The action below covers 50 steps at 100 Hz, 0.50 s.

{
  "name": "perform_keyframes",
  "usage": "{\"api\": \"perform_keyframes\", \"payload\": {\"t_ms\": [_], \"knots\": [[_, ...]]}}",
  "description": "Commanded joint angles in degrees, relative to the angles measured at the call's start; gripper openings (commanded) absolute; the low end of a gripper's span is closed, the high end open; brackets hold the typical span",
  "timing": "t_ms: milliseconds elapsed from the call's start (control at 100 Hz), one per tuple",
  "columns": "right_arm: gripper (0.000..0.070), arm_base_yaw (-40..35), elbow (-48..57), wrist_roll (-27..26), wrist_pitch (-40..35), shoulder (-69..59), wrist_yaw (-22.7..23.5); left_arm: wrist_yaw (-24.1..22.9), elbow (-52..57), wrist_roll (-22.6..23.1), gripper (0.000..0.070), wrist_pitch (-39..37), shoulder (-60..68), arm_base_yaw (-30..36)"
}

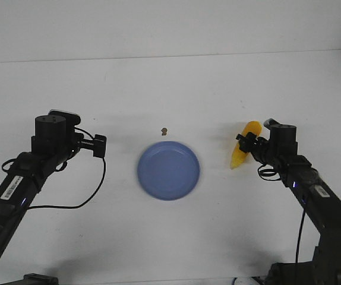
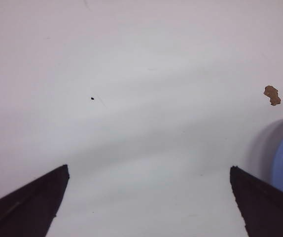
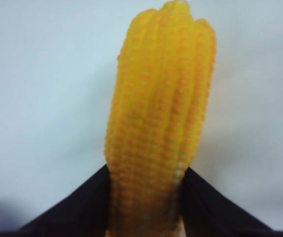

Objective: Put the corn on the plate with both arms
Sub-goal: 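Carry the corn cob with the right gripper over the blue plate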

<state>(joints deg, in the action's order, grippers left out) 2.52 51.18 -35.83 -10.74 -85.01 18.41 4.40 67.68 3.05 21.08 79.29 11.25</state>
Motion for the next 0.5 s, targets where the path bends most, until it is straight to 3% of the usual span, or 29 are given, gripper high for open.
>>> {"api": "perform_keyframes", "payload": {"t_ms": [0, 70, 210, 490], "knots": [[0.0178, -1.57, 0.70, 1.99, 0.68, 2.69, 3.93, 0.11, 0.63, -0.31, 0.0700, -0.11, 0.81, 0.07], [0.0178, -3.56, 0.70, 2.32, 0.55, 5.46, 6.29, 0.11, 0.61, -0.31, 0.0700, -0.09, 0.81, 0.07], [0.0180, -9.68, 0.70, 3.74, 0.42, 9.46, 6.27, 0.11, 0.61, -0.33, 0.0700, -0.11, 0.81, 0.07], [0.0215, -23.74, 0.72, 4.72, 0.87, 7.45, -2.97, 0.11, 0.61, -0.33, 0.0700, -0.24, 0.81, 0.07]]}}
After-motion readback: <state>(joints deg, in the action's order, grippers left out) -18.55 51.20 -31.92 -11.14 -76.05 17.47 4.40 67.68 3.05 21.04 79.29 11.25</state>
